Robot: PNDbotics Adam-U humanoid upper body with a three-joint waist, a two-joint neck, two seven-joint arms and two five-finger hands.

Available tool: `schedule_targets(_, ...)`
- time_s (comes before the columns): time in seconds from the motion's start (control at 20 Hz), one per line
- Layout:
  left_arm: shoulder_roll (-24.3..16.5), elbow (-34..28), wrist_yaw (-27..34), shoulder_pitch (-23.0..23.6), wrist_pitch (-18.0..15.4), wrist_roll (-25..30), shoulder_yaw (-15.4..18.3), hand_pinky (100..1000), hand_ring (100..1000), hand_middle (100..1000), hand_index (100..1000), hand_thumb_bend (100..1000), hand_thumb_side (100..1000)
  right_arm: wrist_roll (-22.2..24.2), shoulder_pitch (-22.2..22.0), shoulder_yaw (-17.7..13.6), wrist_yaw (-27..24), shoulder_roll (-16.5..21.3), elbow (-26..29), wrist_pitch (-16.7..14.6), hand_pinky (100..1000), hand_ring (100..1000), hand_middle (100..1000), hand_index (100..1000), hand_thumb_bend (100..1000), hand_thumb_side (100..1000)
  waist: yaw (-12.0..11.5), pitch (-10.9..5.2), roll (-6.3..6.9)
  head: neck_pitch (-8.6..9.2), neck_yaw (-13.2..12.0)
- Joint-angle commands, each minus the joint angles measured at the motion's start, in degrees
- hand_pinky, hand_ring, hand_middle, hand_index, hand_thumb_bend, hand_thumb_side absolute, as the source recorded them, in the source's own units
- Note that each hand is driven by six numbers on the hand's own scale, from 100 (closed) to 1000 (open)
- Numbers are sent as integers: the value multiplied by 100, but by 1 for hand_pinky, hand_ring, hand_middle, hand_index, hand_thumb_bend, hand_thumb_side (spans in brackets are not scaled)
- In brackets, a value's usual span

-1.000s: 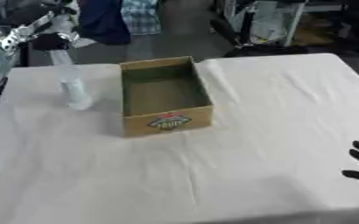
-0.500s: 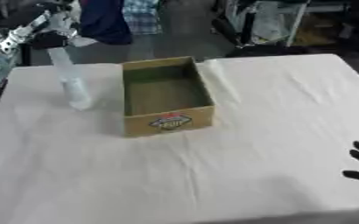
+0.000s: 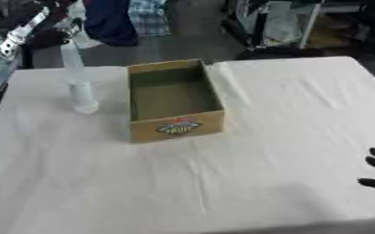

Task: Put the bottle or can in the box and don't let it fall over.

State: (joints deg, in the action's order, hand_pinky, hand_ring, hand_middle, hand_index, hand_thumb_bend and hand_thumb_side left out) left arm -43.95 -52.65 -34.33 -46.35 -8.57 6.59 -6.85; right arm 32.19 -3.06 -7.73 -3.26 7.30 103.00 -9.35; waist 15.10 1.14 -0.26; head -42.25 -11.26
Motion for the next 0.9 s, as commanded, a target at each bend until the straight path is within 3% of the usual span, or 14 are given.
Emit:
schedule_targets(0.05, -250, -45, 52, -78, -2, 3, 53, 820, 811, 812, 962, 166, 877, -2, 44, -17, -20, 56, 41, 11, 795, 1000, 973, 1000, 100, 647, -5, -52, 8, 33, -14)
schedule_targets(0.55, -232, 15, 28, -71, -65, 594, 38, 821, 815, 812, 958, 127, 864, -6, 44, -26, -12, 53, 43, 3, 795, 1000, 973, 1000, 100, 646, -6, -43, 7, 27, -13)
schedule_targets(0.9, -219, 57, -111, -56, 54, 673, 67, 817, 808, 806, 954, 100, 830, -7, 42, -25, -7, 51, 43, 1, 795, 1000, 973, 1000, 100, 648, -13, -38, 6, 27, -12)
